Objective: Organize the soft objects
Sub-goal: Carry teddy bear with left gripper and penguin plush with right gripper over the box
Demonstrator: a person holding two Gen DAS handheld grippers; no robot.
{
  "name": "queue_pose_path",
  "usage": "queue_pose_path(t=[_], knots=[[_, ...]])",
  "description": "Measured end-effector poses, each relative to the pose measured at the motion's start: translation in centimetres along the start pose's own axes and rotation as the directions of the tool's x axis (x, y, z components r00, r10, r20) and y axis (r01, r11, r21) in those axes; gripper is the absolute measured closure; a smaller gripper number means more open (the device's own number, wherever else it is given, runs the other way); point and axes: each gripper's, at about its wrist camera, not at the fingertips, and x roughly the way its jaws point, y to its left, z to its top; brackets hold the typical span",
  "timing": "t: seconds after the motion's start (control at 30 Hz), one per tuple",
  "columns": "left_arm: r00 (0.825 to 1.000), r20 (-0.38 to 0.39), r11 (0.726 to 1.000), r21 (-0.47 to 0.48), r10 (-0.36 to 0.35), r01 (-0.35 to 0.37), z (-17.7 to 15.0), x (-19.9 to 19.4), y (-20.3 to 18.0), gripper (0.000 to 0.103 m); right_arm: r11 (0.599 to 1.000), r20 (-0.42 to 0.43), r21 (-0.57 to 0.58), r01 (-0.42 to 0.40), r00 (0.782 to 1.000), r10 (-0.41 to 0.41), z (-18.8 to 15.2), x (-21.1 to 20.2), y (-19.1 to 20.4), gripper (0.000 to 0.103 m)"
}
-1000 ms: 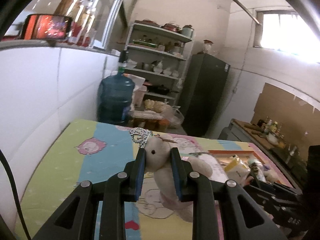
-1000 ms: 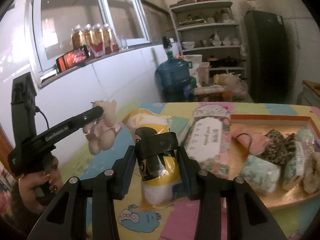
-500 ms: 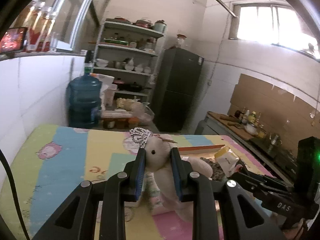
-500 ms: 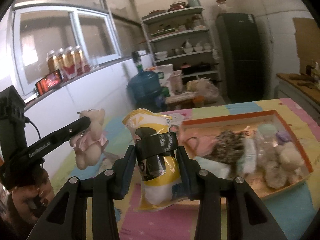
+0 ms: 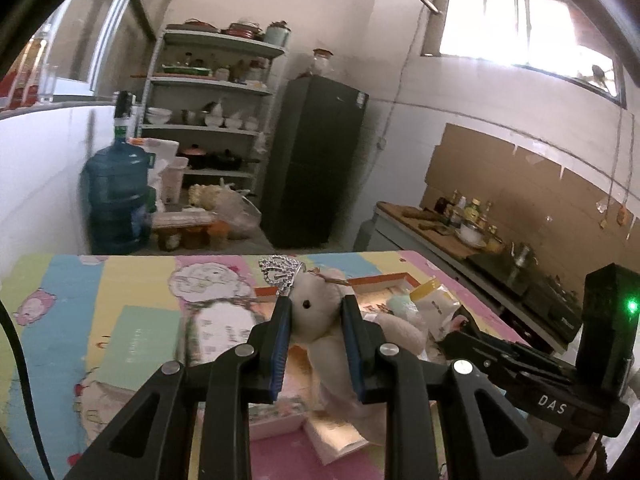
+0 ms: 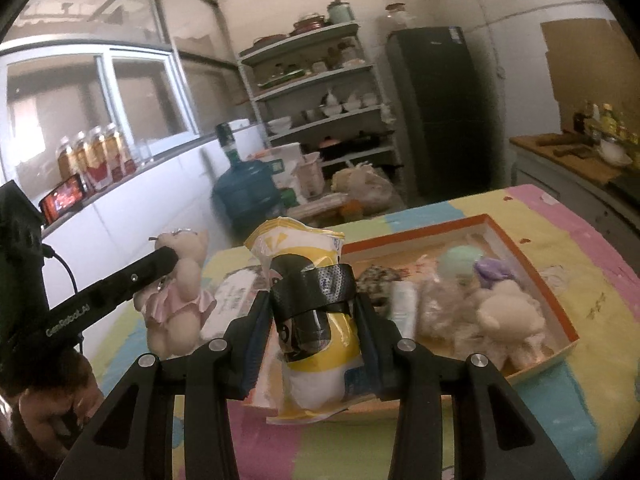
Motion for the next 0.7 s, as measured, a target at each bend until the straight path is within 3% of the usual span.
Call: queue_pose_path(t=[0.7], knots=[[0.992, -0.120, 0.999, 0.018, -0.044, 0.046, -1.2, 8.4, -4.2, 0.077, 0.994, -0.018, 0.086, 0.065, 0.998, -0.064, 0.2, 1.4, -7.6, 0.060]])
